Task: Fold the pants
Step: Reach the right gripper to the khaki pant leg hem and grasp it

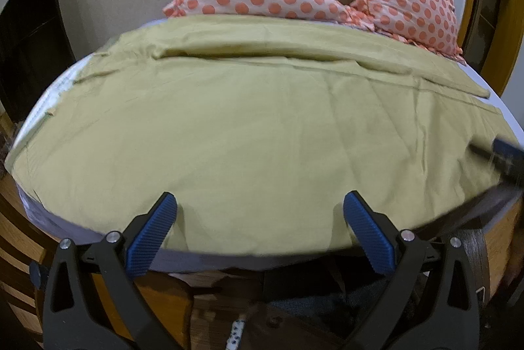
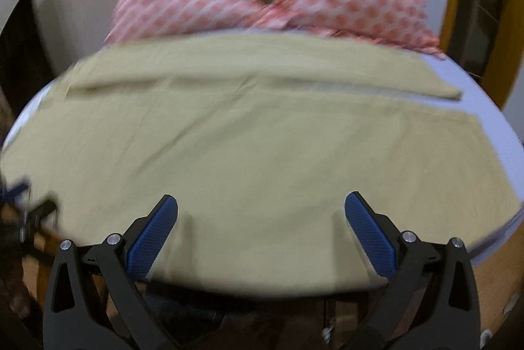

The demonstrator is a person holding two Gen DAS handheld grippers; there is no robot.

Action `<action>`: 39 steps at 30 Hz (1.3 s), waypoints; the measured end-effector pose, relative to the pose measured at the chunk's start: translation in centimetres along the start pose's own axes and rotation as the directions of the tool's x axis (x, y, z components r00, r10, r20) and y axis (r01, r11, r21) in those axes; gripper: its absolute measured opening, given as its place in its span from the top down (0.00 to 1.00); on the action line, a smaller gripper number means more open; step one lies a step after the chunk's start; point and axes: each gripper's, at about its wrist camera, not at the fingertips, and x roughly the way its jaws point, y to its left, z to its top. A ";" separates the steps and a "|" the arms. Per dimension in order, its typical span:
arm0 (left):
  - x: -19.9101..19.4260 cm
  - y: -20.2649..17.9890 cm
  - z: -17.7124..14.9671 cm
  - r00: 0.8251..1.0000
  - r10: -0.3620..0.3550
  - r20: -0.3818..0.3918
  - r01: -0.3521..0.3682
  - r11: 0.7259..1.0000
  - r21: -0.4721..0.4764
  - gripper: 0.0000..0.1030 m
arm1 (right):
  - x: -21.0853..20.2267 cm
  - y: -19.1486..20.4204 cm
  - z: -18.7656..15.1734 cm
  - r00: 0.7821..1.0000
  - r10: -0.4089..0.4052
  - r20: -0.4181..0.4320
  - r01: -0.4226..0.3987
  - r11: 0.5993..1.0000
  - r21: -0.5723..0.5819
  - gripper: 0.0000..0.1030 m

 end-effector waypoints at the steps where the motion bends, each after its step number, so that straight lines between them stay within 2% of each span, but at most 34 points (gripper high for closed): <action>1: -0.2 0.1 0.5 1.000 0.007 0.015 -0.007 1.000 -0.001 0.02 | -0.1 -1.5 1.8 1.000 -0.022 0.018 0.021 0.999 0.039 0.01; 3: -0.6 0.6 1.4 0.999 0.010 0.041 -0.009 1.000 -0.014 0.02 | 0.3 -4.7 5.8 0.997 -0.073 0.039 0.067 0.988 0.142 0.01; 5: -0.5 1.1 2.5 0.998 -0.004 0.060 0.007 0.999 -0.038 0.02 | 2.4 -8.3 10.5 0.990 -0.142 0.006 0.136 0.957 0.256 0.01; 7: -0.2 1.4 3.2 0.998 -0.027 0.062 0.031 0.998 -0.054 0.02 | 5.8 -11.5 14.8 0.980 -0.189 -0.053 0.196 0.918 0.344 0.16; 10: 0.6 1.1 3.6 0.997 -0.047 0.053 0.050 0.997 -0.062 0.02 | 12.5 -15.7 19.4 0.948 -0.258 -0.187 0.316 0.838 0.446 0.29; 12: 1.0 1.1 3.9 0.997 -0.058 0.055 0.061 0.996 -0.058 0.02 | 16.2 -17.9 20.9 0.927 -0.274 -0.256 0.369 0.789 0.491 0.40; 13: 1.0 1.1 3.9 0.997 -0.058 0.058 0.062 0.997 -0.055 0.02 | 18.4 -19.2 21.6 0.915 -0.271 -0.298 0.395 0.751 0.530 0.43; 16: 1.3 1.1 4.5 0.996 -0.056 0.068 0.058 0.997 -0.041 0.02 | 21.9 -20.9 23.0 0.897 -0.292 -0.332 0.440 0.668 0.601 0.44; 17: 1.5 1.1 4.6 0.996 -0.055 0.069 0.057 0.998 -0.038 0.02 | 22.7 -21.3 23.5 0.889 -0.306 -0.340 0.456 0.652 0.606 0.44; 20: 2.1 1.1 5.1 0.996 -0.059 0.066 0.061 0.998 -0.028 0.02 | 24.2 -21.8 24.3 0.866 -0.350 -0.357 0.499 0.630 0.595 0.43; 21: 2.4 1.1 5.2 0.996 -0.061 0.060 0.063 0.998 -0.026 0.02 | 24.5 -21.7 24.3 0.856 -0.368 -0.364 0.517 0.633 0.576 0.46; 22: 2.7 1.1 5.3 0.996 -0.063 0.055 0.065 0.998 -0.026 0.02 | 24.7 -21.3 24.2 0.835 -0.409 -0.370 0.550 0.652 0.522 0.50; 23: 3.0 1.1 5.3 0.996 -0.068 0.049 0.069 0.997 -0.027 0.02 | 24.7 -20.9 24.0 0.829 -0.432 -0.355 0.558 0.672 0.486 0.55; 27: 3.8 1.1 5.3 0.994 -0.101 0.034 0.103 0.994 -0.044 0.02 | 22.4 -21.6 21.7 0.877 -0.410 -0.253 0.481 0.729 0.486 0.85; 29: 3.7 1.2 5.2 0.992 -0.122 0.041 0.124 0.991 -0.057 0.02 | 21.1 -22.9 20.1 0.924 -0.341 -0.175 0.379 0.748 0.545 0.89; 30: 3.6 1.4 5.2 0.990 -0.135 0.048 0.138 0.988 -0.064 0.02 | 20.6 -23.8 19.4 0.946 -0.295 -0.136 0.317 0.747 0.585 0.91; 33: 2.9 1.9 5.4 0.985 -0.156 0.075 0.163 0.982 -0.092 0.02 | 19.2 -25.4 18.4 0.980 -0.185 -0.076 0.187 0.707 0.682 0.95; 34: 2.6 2.1 5.4 0.984 -0.155 0.084 0.163 0.981 -0.101 0.02 | 17.4 -25.9 17.7 0.991 -0.135 -0.001 0.095 0.690 0.718 0.95; 36: 1.8 2.8 5.4 0.980 -0.162 0.116 0.176 0.977 -0.120 0.02 | 14.3 -26.0 17.1 0.991 -0.088 0.105 -0.015 0.695 0.719 0.96; 38: 1.1 3.7 5.5 0.973 -0.174 0.151 0.195 0.970 -0.142 0.02 | 9.0 -25.7 14.8 0.973 -0.015 0.229 -0.154 0.695 0.702 0.96; 39: 0.8 4.3 5.7 0.969 -0.181 0.166 0.207 0.965 -0.158 0.02 | 5.8 -25.5 12.5 0.957 0.033 0.288 -0.232 0.683 0.692 0.96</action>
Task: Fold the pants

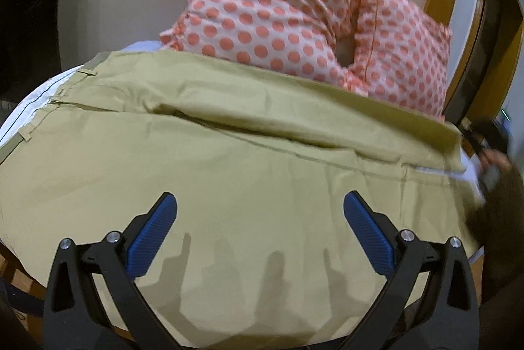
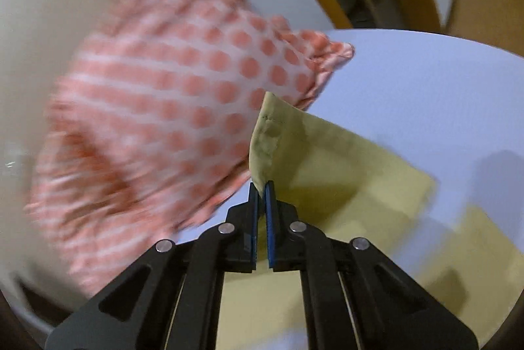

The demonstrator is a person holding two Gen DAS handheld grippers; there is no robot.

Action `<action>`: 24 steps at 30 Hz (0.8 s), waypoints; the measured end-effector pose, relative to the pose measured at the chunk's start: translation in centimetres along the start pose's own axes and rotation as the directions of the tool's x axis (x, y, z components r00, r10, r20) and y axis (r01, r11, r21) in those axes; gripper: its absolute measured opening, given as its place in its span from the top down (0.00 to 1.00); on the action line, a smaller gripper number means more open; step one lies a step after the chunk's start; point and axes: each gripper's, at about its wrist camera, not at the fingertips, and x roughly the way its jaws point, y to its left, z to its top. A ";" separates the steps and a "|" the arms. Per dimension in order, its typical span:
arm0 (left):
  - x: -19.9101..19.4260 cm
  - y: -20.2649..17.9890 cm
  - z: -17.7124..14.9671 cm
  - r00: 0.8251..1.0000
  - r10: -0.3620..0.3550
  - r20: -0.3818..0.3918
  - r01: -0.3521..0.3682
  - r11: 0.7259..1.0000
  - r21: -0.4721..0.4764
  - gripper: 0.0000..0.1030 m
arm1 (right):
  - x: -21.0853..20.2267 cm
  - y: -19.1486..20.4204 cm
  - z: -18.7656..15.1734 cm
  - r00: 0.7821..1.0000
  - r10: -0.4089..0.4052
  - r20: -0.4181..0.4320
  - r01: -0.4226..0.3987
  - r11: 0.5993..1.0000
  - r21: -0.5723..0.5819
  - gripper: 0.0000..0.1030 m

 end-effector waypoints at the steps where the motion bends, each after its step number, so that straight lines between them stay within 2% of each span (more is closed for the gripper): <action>1: -0.3 0.5 0.3 1.000 -0.010 0.011 0.010 1.000 -0.019 0.02 | -2.4 0.2 -1.1 0.999 0.034 0.002 -0.035 0.999 0.012 0.96; 3: -0.8 1.3 1.0 0.999 -0.033 0.032 0.034 0.998 -0.052 0.02 | -7.3 -1.5 -3.4 0.997 0.074 -0.002 -0.074 0.996 0.042 0.96; 5: -1.3 2.1 1.9 0.996 -0.061 0.066 0.066 0.994 -0.084 0.02 | -10.4 -4.3 -6.3 0.999 0.031 -0.028 -0.029 0.998 0.060 0.96; 6: -1.4 2.3 2.5 0.993 -0.076 0.085 0.084 0.992 -0.093 0.02 | -10.6 -5.5 -7.1 0.997 -0.002 -0.072 0.007 0.997 0.071 0.96; 8: -1.3 2.7 3.5 0.991 -0.087 0.100 0.097 0.990 -0.101 0.02 | -9.9 -6.8 -8.0 0.988 0.006 -0.153 0.014 0.992 0.129 0.95; 10: -1.1 2.9 4.6 0.989 -0.097 0.110 0.109 0.988 -0.105 0.02 | -9.5 -7.4 -8.3 0.981 0.006 -0.193 0.030 0.983 0.182 0.88; 12: -1.0 3.4 5.3 0.988 -0.101 0.113 0.114 0.987 -0.111 0.02 | -9.4 -7.2 -8.1 0.981 -0.002 -0.196 0.037 0.984 0.174 0.70; 13: -0.9 3.6 5.7 0.989 -0.099 0.112 0.112 0.986 -0.120 0.02 | -9.2 -6.9 -8.1 0.981 -0.008 -0.196 0.041 0.986 0.165 0.66; 14: -0.8 4.1 6.3 0.989 -0.100 0.113 0.115 0.984 -0.133 0.02 | -9.2 -6.9 -8.4 0.979 -0.013 -0.201 0.046 0.986 0.161 0.66; 16: -0.1 4.8 7.1 0.988 -0.105 0.109 0.121 0.981 -0.153 0.02 | -8.7 -7.1 -8.6 0.977 -0.014 -0.211 0.051 0.984 0.168 0.68; 18: 1.1 5.6 8.1 0.993 -0.087 0.078 0.100 0.978 -0.181 0.02 | -8.2 -7.4 -8.5 0.979 -0.022 -0.202 0.056 0.985 0.164 0.87; 19: 1.9 6.2 8.8 0.996 -0.075 0.054 0.085 0.976 -0.200 0.02 | -8.0 -7.7 -8.5 0.980 -0.007 -0.198 0.043 0.982 0.181 0.94; 22: 4.4 7.6 10.4 0.999 -0.048 -0.009 0.045 0.970 -0.240 0.04 | -8.5 -8.5 -8.5 0.985 0.045 -0.167 -0.008 0.976 0.216 0.96; 24: 6.7 8.4 11.8 0.998 -0.029 -0.059 0.014 0.969 -0.248 0.08 | -9.1 -8.4 -8.2 0.988 0.079 -0.134 -0.048 0.973 0.225 0.96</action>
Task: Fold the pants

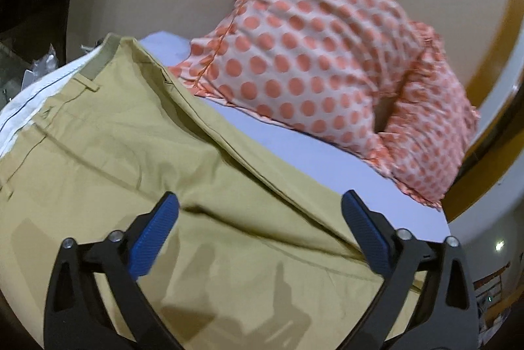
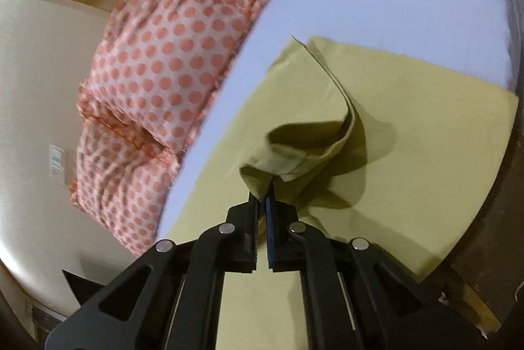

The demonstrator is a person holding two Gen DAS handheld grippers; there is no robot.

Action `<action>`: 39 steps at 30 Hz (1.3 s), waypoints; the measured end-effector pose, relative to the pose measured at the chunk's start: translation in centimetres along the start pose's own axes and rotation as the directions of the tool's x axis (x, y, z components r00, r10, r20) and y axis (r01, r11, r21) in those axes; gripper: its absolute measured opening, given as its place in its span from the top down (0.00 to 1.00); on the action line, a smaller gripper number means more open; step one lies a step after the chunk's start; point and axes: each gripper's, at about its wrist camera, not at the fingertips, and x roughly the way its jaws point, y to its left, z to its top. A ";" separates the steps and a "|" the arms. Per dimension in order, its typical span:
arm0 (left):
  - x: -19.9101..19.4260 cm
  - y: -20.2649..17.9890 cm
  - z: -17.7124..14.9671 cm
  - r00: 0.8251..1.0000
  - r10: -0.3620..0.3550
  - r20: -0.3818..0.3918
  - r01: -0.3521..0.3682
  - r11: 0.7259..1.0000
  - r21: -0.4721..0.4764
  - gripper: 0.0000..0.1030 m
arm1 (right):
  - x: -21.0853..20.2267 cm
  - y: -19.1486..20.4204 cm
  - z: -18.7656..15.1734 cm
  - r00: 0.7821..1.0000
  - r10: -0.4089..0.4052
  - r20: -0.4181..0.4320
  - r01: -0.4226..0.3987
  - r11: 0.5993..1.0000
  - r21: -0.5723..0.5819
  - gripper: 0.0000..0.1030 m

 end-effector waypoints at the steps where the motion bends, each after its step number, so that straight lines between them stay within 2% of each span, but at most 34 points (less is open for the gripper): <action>1: 0.9 0.1 0.6 1.000 0.018 -0.016 -0.018 1.000 -0.002 0.12 | -0.4 0.1 0.2 1.000 0.025 0.009 -0.025 1.000 0.006 0.96; 4: 5.1 0.8 3.0 0.992 0.065 -0.105 -0.068 0.997 -0.032 0.18 | -1.2 0.8 0.4 0.998 0.054 0.026 -0.054 0.999 -0.008 0.96; 6: 7.3 1.5 4.1 0.986 0.093 -0.138 -0.102 0.993 -0.060 0.21 | -1.3 1.2 0.5 0.998 0.057 0.028 -0.056 0.998 -0.018 0.96; 8: 9.0 2.2 5.0 0.980 0.126 -0.151 -0.140 0.987 -0.084 0.34 | -1.2 1.3 0.7 0.998 0.056 0.027 -0.055 0.998 -0.024 0.96; 9: 9.7 2.6 5.3 0.979 0.132 -0.158 -0.149 0.983 -0.105 0.55 | -1.2 1.3 0.7 0.998 0.056 0.028 -0.056 0.998 -0.025 0.96; 10: 10.3 3.5 5.5 0.979 0.109 -0.172 -0.136 0.978 -0.156 0.88 | -1.1 1.4 0.8 0.998 0.058 0.029 -0.058 0.998 -0.025 0.96; 11: 10.4 4.0 5.5 0.980 0.077 -0.182 -0.113 0.974 -0.196 0.95 | -1.1 1.4 0.7 0.998 0.061 0.030 -0.061 0.998 -0.023 0.96; 13: 8.9 4.4 4.9 0.986 0.057 -0.160 -0.092 0.971 -0.221 0.95 | -1.4 1.8 0.8 0.997 0.068 0.042 -0.067 0.997 -0.032 0.96; 16: 3.0 3.1 2.6 0.995 0.066 -0.076 -0.074 0.991 -0.113 0.95 | -2.8 2.3 1.2 0.994 0.063 0.084 -0.058 0.996 -0.061 0.96; 18: -2.6 2.6 -0.5 0.998 0.054 -0.017 -0.055 0.997 -0.061 0.95 | -4.0 2.3 1.5 0.992 0.061 0.115 -0.053 0.996 -0.067 0.96; 20: -6.7 2.8 -3.7 0.998 0.055 0.011 -0.054 0.998 -0.044 0.94 | -5.2 1.9 1.6 0.990 0.043 0.137 -0.034 0.997 -0.069 0.96; 23: -10.5 3.8 -8.8 0.997 0.071 -0.002 -0.071 0.996 -0.049 0.94 | -5.7 1.1 1.2 0.990 0.003 0.139 0.006 0.998 -0.067 0.96; 27: -11.4 5.5 -13.3 0.994 0.088 -0.060 -0.093 0.992 -0.086 0.94 | -5.5 -0.8 0.6 0.992 -0.046 0.121 0.050 0.998 -0.030 0.96; 32: -10.7 6.9 -15.5 0.994 0.070 -0.079 -0.080 0.988 -0.129 0.94 | -5.7 -2.2 0.2 0.990 -0.075 0.120 0.078 0.997 -0.022 0.96; 34: -10.2 7.2 -16.2 0.994 0.068 -0.085 -0.078 0.989 -0.129 0.90 | -5.6 -2.3 0.1 0.987 -0.120 0.107 0.126 0.991 -0.048 0.95; 35: -10.3 7.4 -16.4 0.995 0.058 -0.076 -0.068 0.989 -0.130 0.90 | -5.6 -2.3 0.1 0.984 -0.139 0.109 0.146 0.988 -0.057 0.88; 36: -10.5 7.5 -16.7 0.997 0.047 -0.065 -0.055 0.990 -0.130 0.89 | -6.0 -2.4 0.0 0.979 -0.164 0.121 0.172 0.983 -0.059 0.69; 37: -10.7 7.6 -16.9 0.997 0.038 -0.060 -0.045 0.991 -0.128 0.84 | -6.7 -2.4 0.1 0.968 -0.195 0.156 0.206 0.977 -0.059 0.48; 38: -10.9 7.6 -17.1 0.998 0.031 -0.053 -0.038 0.992 -0.124 0.78 | -7.4 -2.5 0.2 0.960 -0.200 0.196 0.216 0.974 -0.063 0.43; 39: -11.1 7.7 -17.3 0.999 0.024 -0.046 -0.029 0.992 -0.119 0.66 | -8.1 -2.6 0.2 0.950 -0.203 0.237 0.225 0.972 -0.071 0.42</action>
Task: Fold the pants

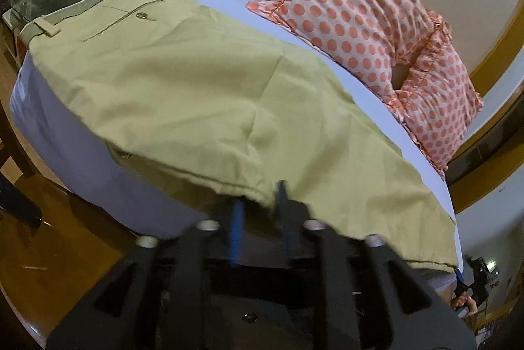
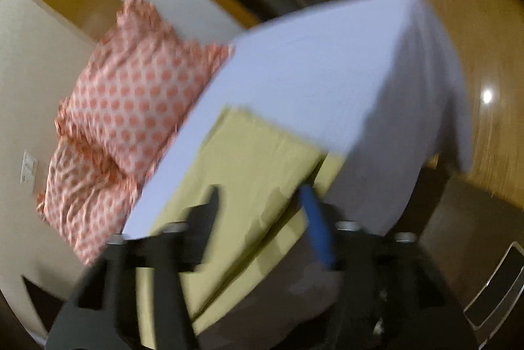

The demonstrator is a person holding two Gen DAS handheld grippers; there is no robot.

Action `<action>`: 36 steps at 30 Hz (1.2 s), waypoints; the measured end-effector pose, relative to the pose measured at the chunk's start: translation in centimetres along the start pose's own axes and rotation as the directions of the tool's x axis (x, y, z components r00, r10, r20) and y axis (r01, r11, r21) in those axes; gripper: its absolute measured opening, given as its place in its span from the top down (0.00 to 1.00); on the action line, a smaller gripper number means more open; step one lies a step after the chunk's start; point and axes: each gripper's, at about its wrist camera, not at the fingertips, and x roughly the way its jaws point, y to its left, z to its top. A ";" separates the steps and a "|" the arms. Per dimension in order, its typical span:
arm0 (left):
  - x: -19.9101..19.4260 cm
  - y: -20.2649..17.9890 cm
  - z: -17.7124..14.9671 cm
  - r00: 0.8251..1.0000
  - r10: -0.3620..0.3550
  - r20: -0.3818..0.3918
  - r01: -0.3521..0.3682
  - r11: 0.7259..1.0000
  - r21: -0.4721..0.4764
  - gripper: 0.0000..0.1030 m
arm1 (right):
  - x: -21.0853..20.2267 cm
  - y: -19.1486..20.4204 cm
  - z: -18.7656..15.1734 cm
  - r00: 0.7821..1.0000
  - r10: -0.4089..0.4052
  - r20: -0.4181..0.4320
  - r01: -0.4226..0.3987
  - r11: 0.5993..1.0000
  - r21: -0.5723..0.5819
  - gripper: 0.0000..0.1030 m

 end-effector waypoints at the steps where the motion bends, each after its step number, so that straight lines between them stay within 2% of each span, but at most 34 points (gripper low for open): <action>1: -0.2 0.2 -0.3 1.000 -0.007 0.004 0.007 1.000 0.004 0.63 | -0.6 -0.1 0.3 0.998 -0.033 0.044 0.034 0.999 -0.021 0.42; 3: -0.4 0.6 -0.8 1.000 -0.030 0.003 0.030 1.000 0.004 0.62 | -0.9 -0.7 0.6 0.996 -0.065 0.068 0.067 0.997 -0.029 0.42; 7: -0.5 1.5 -1.6 0.997 -0.082 -0.001 0.082 0.996 -0.027 0.58 | 0.2 -2.1 0.6 0.993 -0.097 0.061 0.096 0.995 0.020 0.43; 11: -0.6 1.9 -2.3 0.995 -0.100 -0.002 0.100 0.994 -0.038 0.56 | 1.3 -1.8 -0.3 0.997 -0.068 0.027 0.068 0.998 -0.002 0.49; 18: -0.3 1.8 -2.5 0.995 -0.103 -0.011 0.103 0.994 -0.032 0.51 | 0.7 -0.4 -1.6 0.993 -0.098 0.070 0.104 0.991 -0.089 0.61; 21: -0.2 1.5 -2.5 0.994 -0.106 -0.016 0.106 0.994 -0.025 0.49 | 0.7 0.6 -2.3 0.992 -0.091 0.083 0.103 0.981 -0.163 0.68; 24: 0.1 1.3 -2.5 0.994 -0.110 -0.022 0.110 0.994 -0.026 0.48 | 1.1 2.0 -3.0 0.992 -0.090 0.094 0.111 0.960 -0.257 0.68; 27: 0.2 1.4 -2.5 0.993 -0.116 -0.024 0.115 0.993 -0.031 0.47 | 1.7 1.9 -2.9 0.991 -0.086 0.105 0.110 0.962 -0.250 0.69; 29: 0.1 1.4 -2.5 0.993 -0.119 -0.021 0.118 0.993 -0.032 0.47 | 1.9 1.6 -2.3 0.990 -0.087 0.107 0.110 0.968 -0.226 0.75; 31: 0.0 1.6 -2.5 0.992 -0.125 -0.011 0.125 0.992 -0.036 0.46 | 2.5 1.2 -1.6 0.992 -0.089 0.088 0.105 0.974 -0.201 0.95; 33: -0.3 1.9 -2.4 0.991 -0.135 0.002 0.135 0.990 -0.041 0.46 | 2.6 1.1 -1.3 0.995 -0.065 0.074 0.077 0.981 -0.176 0.96; 36: -1.1 2.3 -2.5 0.988 -0.149 0.036 0.151 0.988 -0.036 0.45 | 2.0 4.2 -1.8 0.997 -0.001 0.077 0.021 0.966 -0.256 0.96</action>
